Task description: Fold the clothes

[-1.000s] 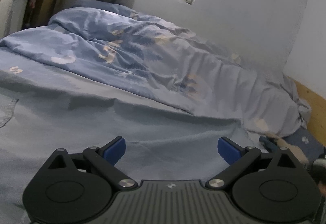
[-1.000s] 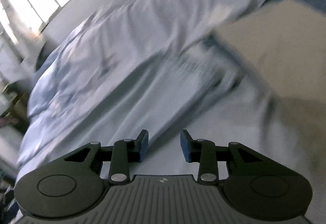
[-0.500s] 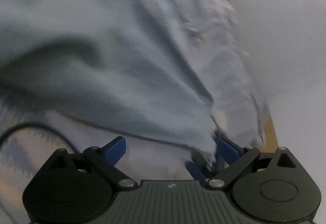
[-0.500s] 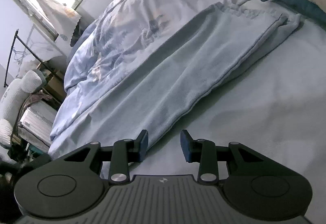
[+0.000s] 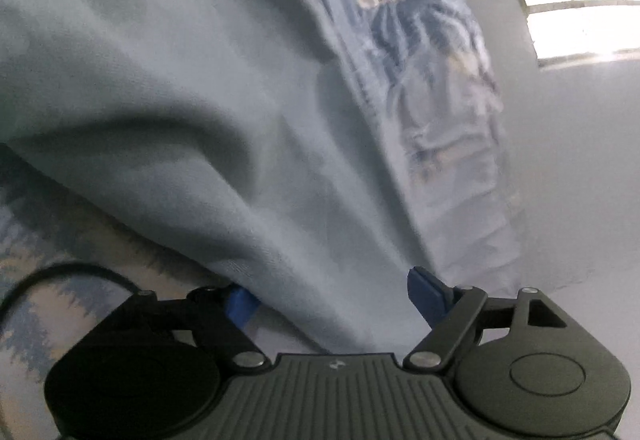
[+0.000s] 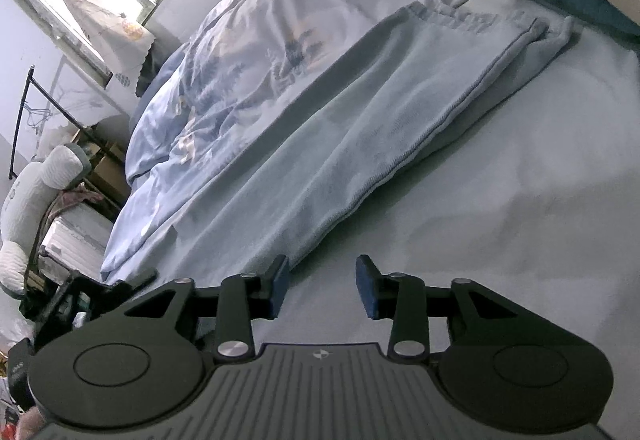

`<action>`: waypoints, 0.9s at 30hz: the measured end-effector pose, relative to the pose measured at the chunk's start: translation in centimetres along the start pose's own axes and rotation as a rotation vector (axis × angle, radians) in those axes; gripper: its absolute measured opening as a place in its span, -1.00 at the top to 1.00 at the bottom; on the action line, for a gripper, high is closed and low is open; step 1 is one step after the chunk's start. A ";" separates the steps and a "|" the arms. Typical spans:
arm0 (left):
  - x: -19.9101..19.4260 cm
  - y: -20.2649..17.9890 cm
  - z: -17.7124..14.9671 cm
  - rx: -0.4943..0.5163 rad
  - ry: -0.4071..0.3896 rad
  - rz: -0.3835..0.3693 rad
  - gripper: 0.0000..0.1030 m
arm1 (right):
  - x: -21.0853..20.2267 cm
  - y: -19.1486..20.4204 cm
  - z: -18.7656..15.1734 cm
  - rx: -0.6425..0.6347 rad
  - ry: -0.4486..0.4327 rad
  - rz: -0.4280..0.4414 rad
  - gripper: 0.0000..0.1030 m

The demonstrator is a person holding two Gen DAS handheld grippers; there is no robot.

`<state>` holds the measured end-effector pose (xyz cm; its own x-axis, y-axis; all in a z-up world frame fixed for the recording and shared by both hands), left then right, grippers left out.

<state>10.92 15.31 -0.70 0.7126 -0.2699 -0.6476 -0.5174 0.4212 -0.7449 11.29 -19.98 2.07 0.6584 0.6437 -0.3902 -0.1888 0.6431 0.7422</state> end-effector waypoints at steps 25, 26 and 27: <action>-2.2 -1.4 2.2 -0.054 -0.002 -0.171 -0.53 | 8.0 0.3 -0.5 0.278 -0.067 0.045 0.11; -2.2 -1.4 2.2 -0.053 -0.002 -0.171 -0.53 | 8.4 0.2 -0.3 0.285 -0.070 0.036 0.11; -2.2 -1.3 2.2 -0.051 -0.002 -0.170 -0.53 | 8.8 0.2 -0.1 0.283 -0.070 0.028 0.12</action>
<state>11.12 17.28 2.06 0.7926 -0.3322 -0.5113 -0.4126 0.3251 -0.8509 17.01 -14.14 -1.26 0.7061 0.6230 -0.3365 -0.0033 0.4782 0.8783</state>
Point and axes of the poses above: each gripper's, at about its wrist camera, not at the fingertips, and x roughly the way its jaws point, y to its left, z to its top, the point moved 4 cm from there along x, roughly the way its jaws point, and after that the axes turned 14 degrees about z, right-handed, at the moved point
